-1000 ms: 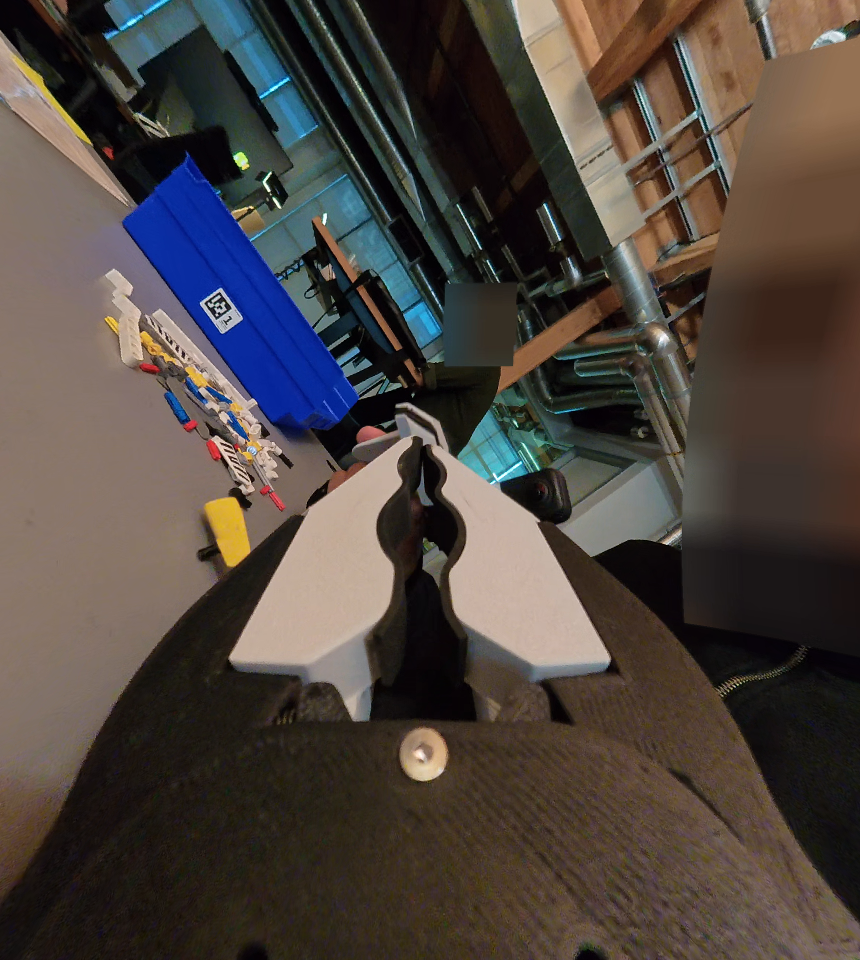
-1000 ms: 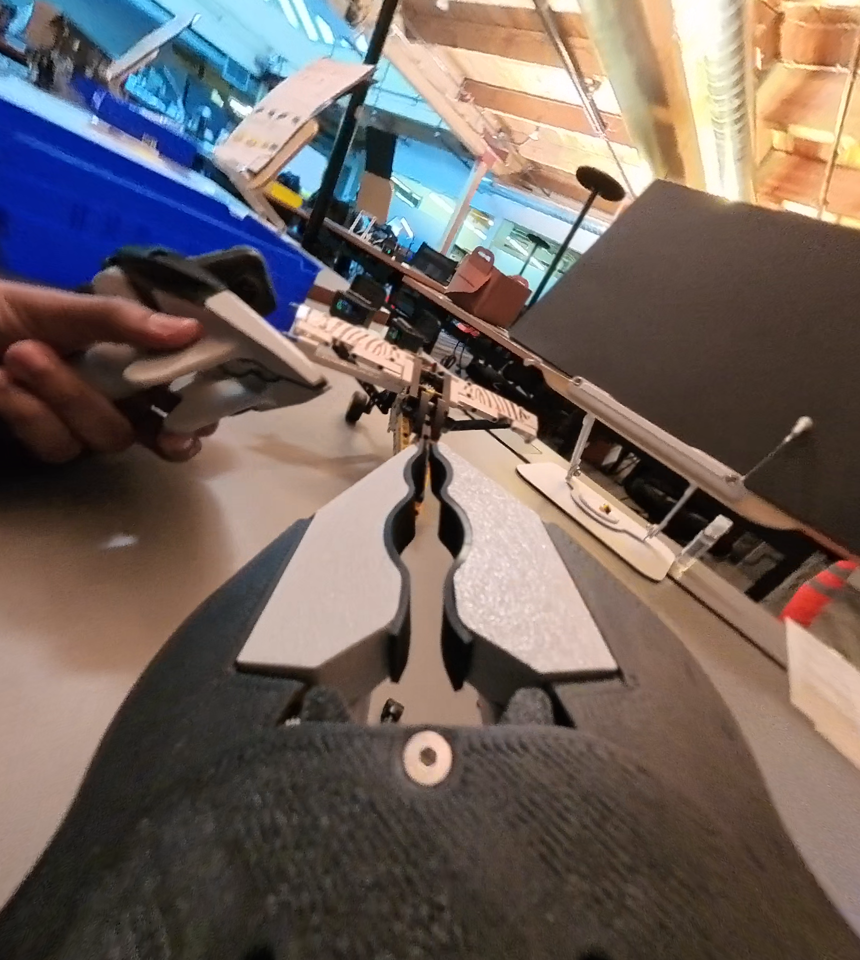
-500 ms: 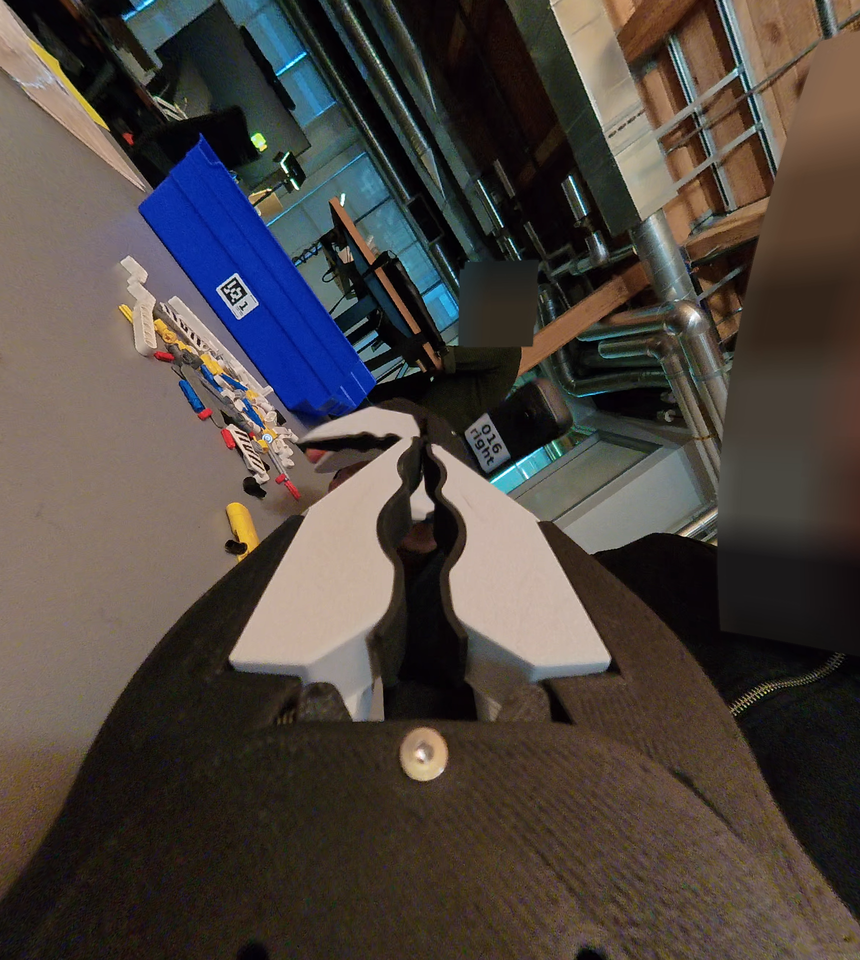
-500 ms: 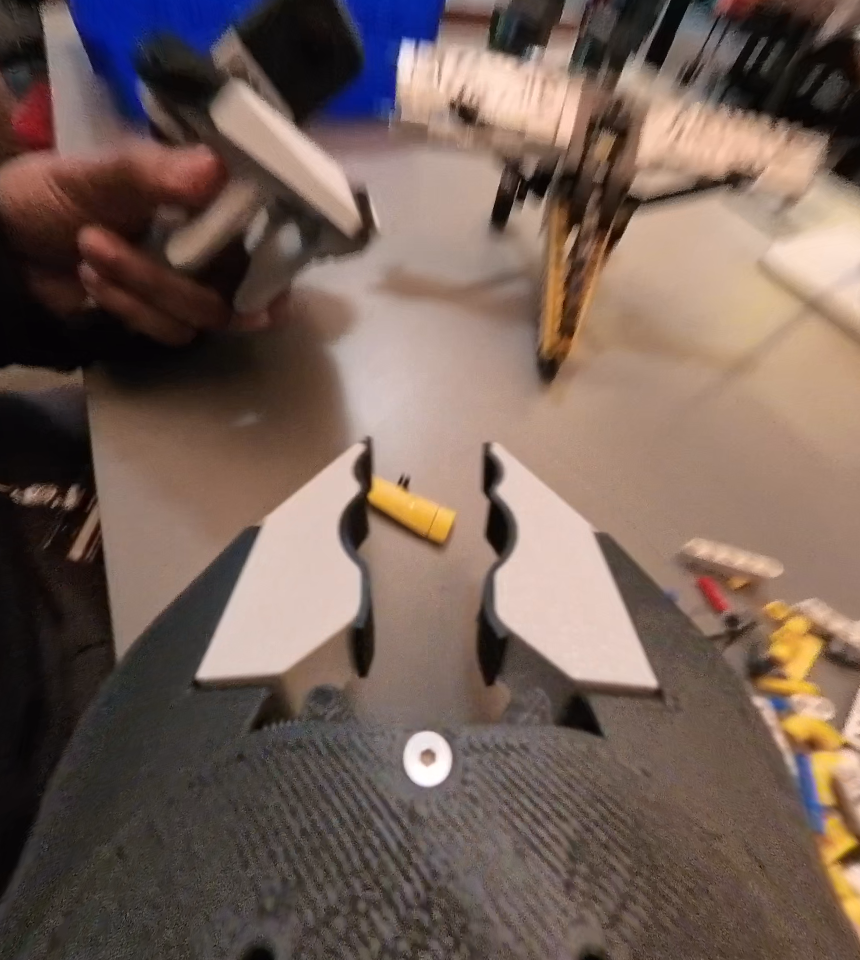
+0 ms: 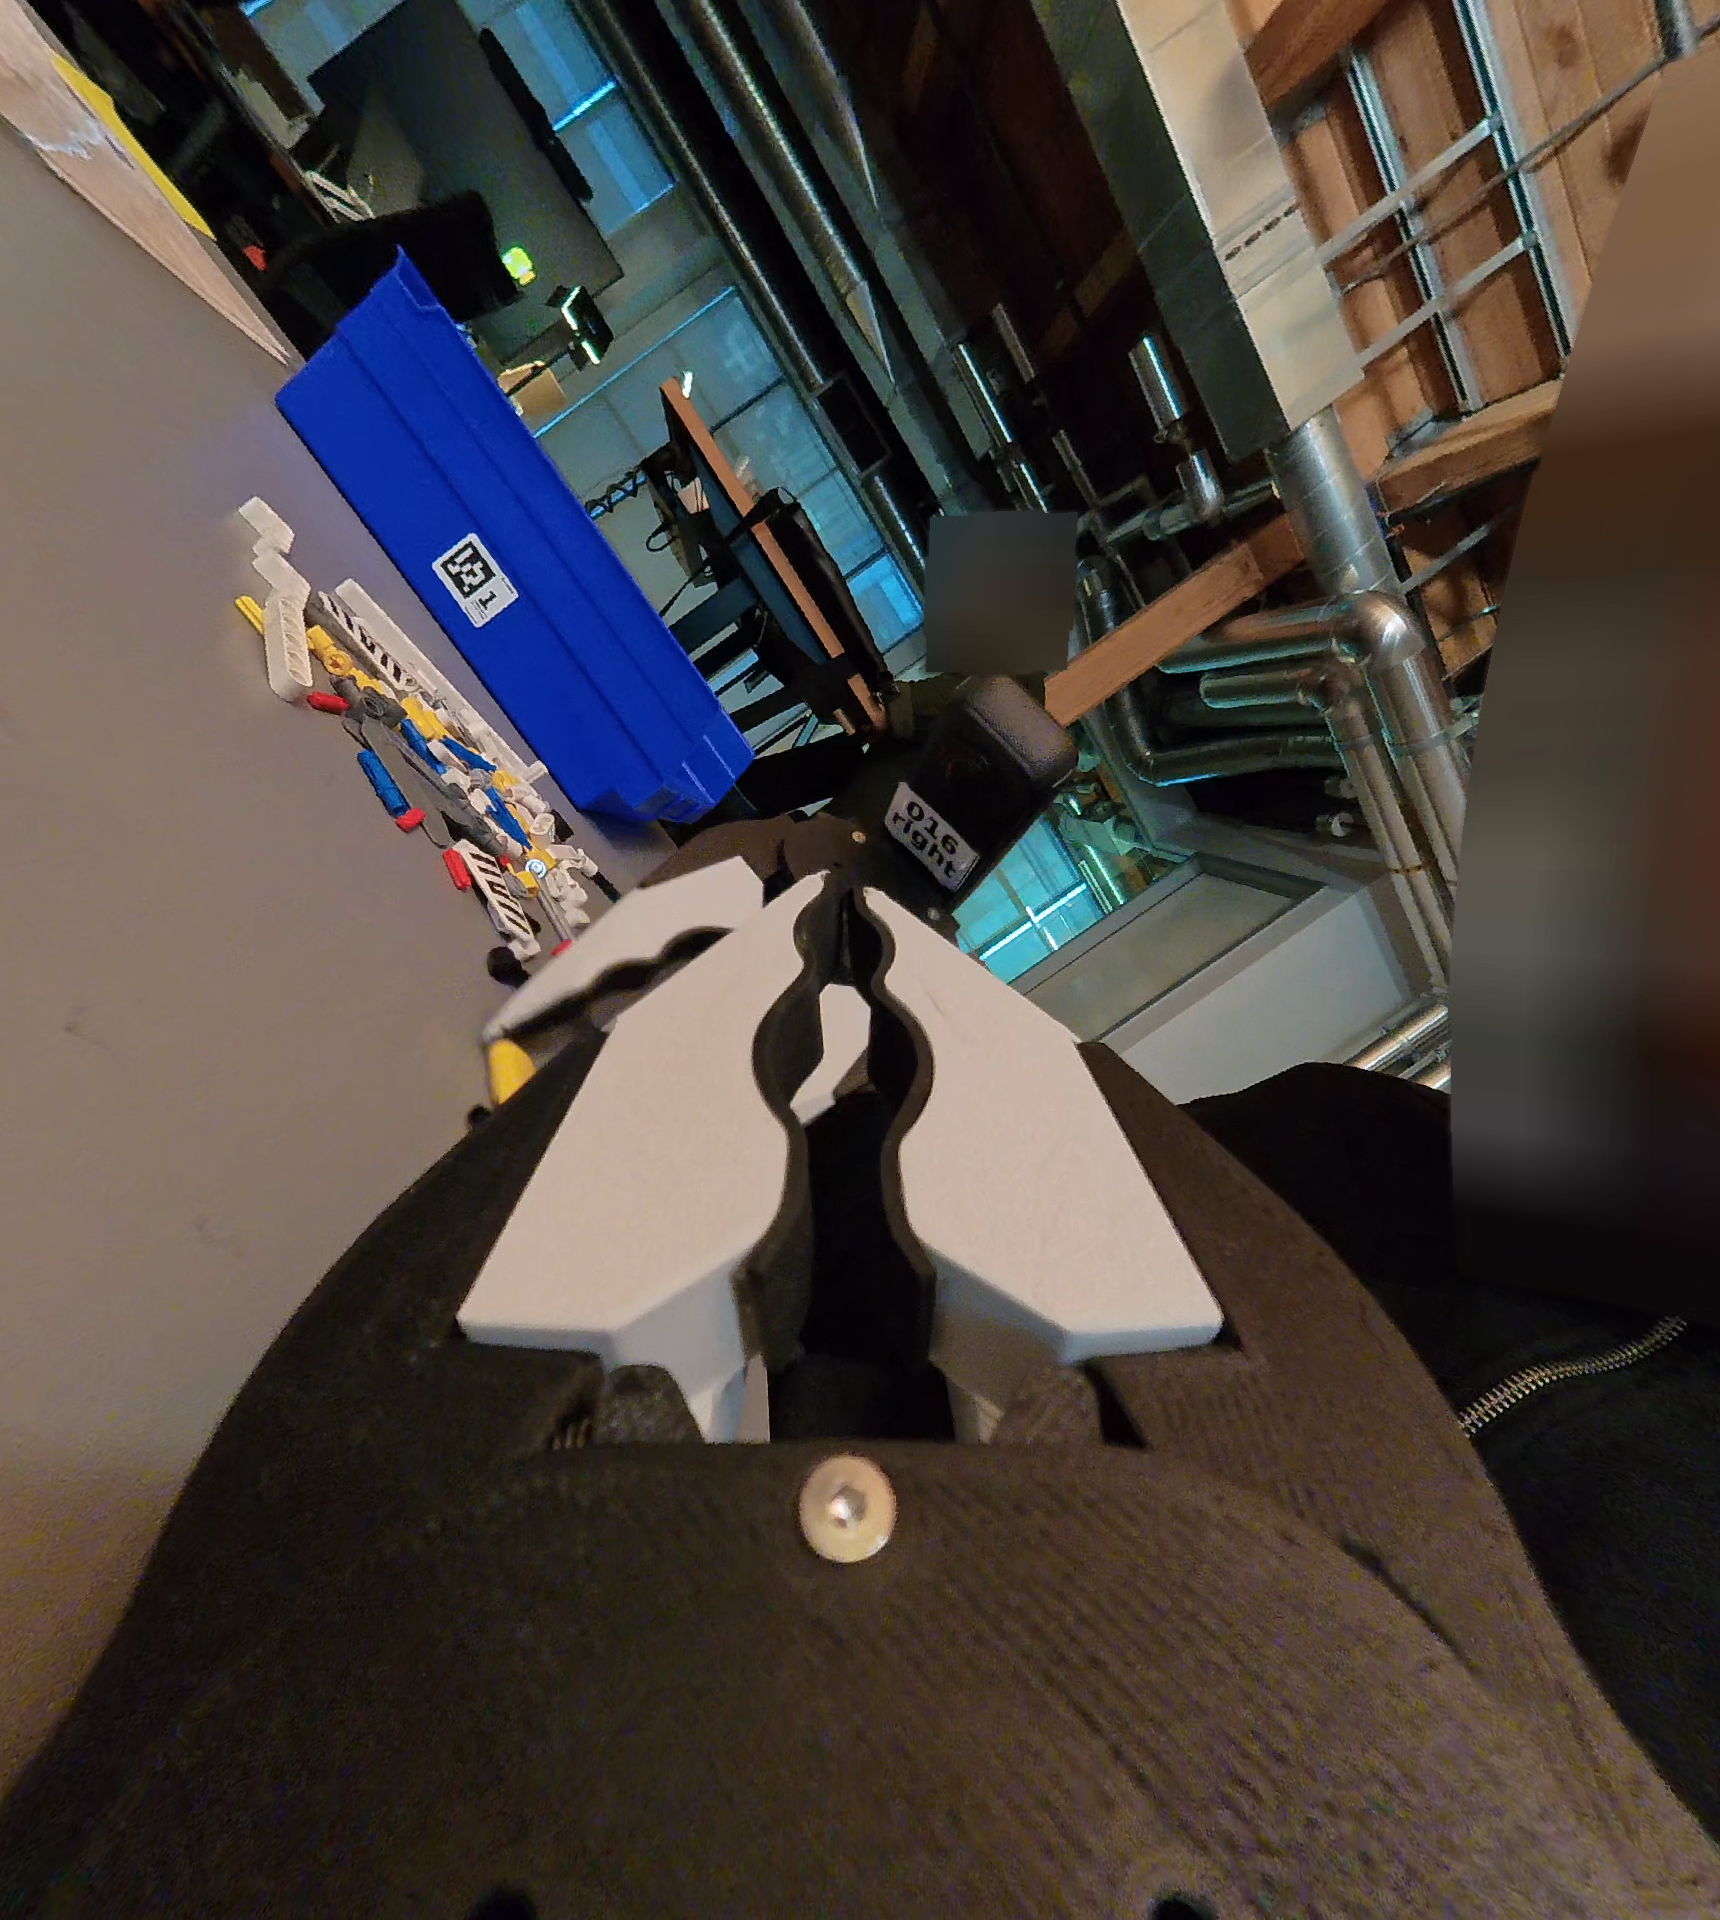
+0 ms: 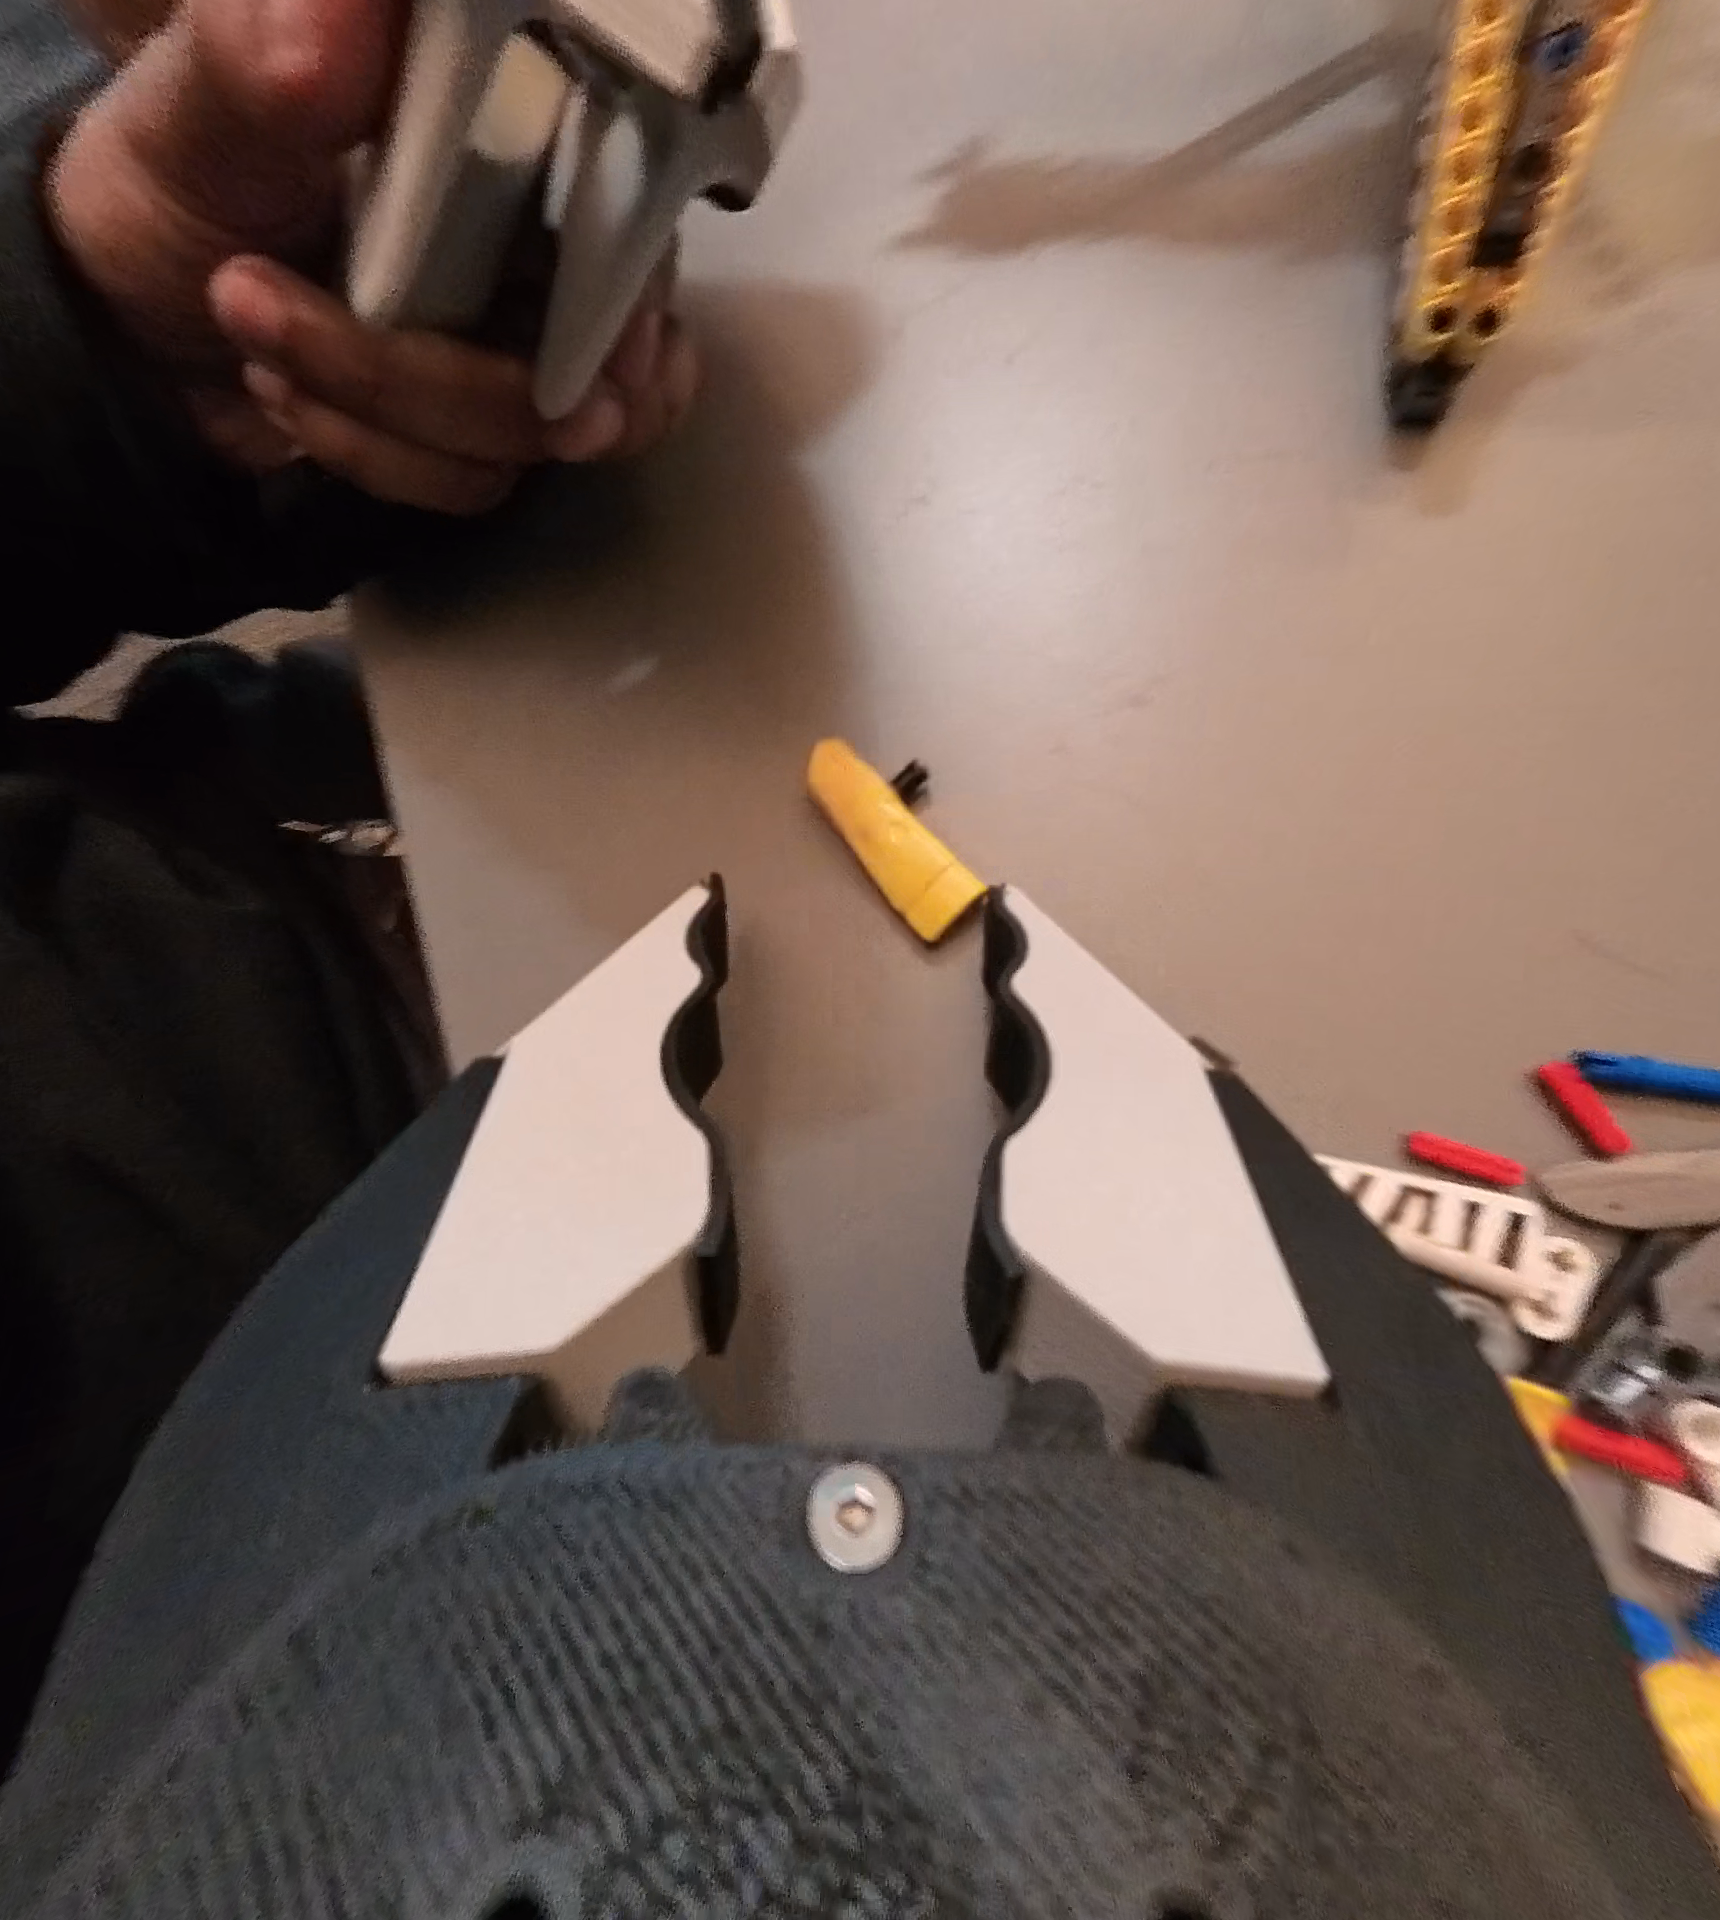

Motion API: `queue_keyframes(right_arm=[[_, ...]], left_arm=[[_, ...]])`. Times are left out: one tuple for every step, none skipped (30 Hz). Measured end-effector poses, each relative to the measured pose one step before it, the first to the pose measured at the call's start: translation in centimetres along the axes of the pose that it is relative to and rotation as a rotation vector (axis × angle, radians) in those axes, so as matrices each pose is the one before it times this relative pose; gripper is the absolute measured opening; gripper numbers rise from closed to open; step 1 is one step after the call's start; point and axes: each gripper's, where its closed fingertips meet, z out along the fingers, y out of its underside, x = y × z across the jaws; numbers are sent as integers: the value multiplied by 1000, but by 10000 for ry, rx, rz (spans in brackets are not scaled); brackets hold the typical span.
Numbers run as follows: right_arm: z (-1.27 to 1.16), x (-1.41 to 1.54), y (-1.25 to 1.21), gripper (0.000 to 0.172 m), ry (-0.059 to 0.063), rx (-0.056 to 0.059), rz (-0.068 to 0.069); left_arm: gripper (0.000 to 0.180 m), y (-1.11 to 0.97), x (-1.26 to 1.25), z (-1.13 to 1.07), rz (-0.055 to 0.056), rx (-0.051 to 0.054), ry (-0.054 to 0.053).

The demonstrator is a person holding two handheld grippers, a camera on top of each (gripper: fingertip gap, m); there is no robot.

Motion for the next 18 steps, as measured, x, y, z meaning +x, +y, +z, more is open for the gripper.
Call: queue_keyframes(right_arm=[[-135,-783,225,44,-528,-171,79],[-128,-398,166,43,-256,-115,17],[-174,202,-56,41,140,45,-62],[-198,516,-217,40,338,179,-117],[-81,346,-286,39,231,209,-128],[23,-2,-263,39,17,193,-103],[99,-110,-160,38,-36,128,-28],[119,-36,14,38,8,0,20],[204,-49,195,37,32,-114,-20],[213,-116,340,37,25,-204,-83],[165,-59,122,36,81,-74,-141],[104,-51,18,34,78,-56,-136],[78,-1,10,27,105,-62,-127],[73,87,50,13,168,-97,-202],[103,182,-34,13,228,-42,-233],[53,193,-53,13,225,-28,-202],[63,149,-92,13,236,-1,-147],[-82,397,-260,13,339,132,-128]], left_arm=[[0,2,8,10,-8,-4,6],[0,9,-1,6,-4,-9,2],[0,11,-4,5,-4,-10,0],[0,13,4,5,-4,-6,1],[0,-1,-3,1,3,1,-1],[0,-2,-2,1,0,1,-2],[0,-2,7,1,-2,1,4],[0,-2,-10,0,-5,-1,0],[0,1,0,-1,-9,-6,0],[0,10,6,6,-3,-4,3],[0,4,2,-2,-2,-3,1],[0,9,1,7,-3,-4,0],[0,-1,2,1,0,1,2],[0,3,-8,-2,-4,2,-2],[0,0,-5,0,0,0,-3],[0,-8,-11,4,0,6,-7],[0,-26,-24,-9,-2,18,-23],[0,-46,-87,-10,0,33,-62]])
